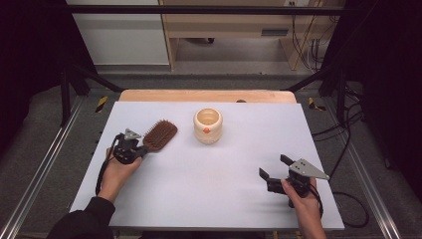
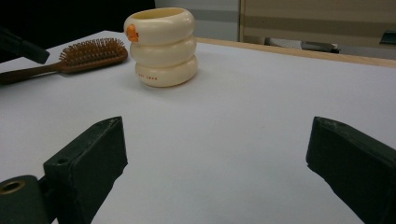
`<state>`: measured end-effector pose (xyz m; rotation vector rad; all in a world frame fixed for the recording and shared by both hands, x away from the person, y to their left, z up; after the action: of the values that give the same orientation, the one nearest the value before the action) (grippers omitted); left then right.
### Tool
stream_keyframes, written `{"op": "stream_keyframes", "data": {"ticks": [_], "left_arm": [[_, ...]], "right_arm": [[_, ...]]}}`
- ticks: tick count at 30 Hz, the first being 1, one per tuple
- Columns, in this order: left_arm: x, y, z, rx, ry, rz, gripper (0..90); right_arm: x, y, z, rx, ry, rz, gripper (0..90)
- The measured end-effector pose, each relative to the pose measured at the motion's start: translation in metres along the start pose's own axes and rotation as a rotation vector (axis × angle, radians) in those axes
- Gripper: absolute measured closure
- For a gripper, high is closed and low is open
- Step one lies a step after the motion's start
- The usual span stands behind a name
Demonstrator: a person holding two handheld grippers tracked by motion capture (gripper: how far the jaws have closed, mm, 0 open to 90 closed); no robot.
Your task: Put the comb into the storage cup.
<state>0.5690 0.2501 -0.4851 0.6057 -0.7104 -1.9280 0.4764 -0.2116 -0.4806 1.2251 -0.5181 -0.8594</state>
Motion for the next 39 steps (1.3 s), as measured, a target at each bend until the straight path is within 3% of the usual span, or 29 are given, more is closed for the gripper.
{"op": "stream_keyframes", "data": {"ticks": [12, 26, 30, 39], "left_arm": [[-0.012, 0.008, 0.000, -0.007, 0.021, -0.017, 47.9], [-0.017, 0.006, -0.012, -0.044, -0.005, 0.019, 10.7], [-0.017, 0.003, -0.015, -0.064, -0.014, 0.023, 6.6], [-0.018, 0.000, -0.021, -0.090, 0.001, 0.018, 9.0]], "right_arm": [[-0.001, 0.000, 0.000, -0.002, 0.003, -0.001, 5.3], [-0.001, -0.001, -0.001, -0.007, 0.009, 0.000, 5.1], [-0.001, -0.001, -0.001, -0.009, 0.010, 0.000, 5.1], [-0.002, -0.001, -0.001, -0.009, 0.009, -0.005, 5.1]]}}
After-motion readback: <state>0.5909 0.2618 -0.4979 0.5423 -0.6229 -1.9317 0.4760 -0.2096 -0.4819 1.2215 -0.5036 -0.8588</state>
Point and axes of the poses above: each handheld gripper's, and its own axes: z roughly backward along the jaws, y roughly out of its top, x roughly to its right, the point moved 6 cm from there along -z, roughly forward along the jaws, and after that the axes turned 5 degrees about y, right-handed, at the moved point
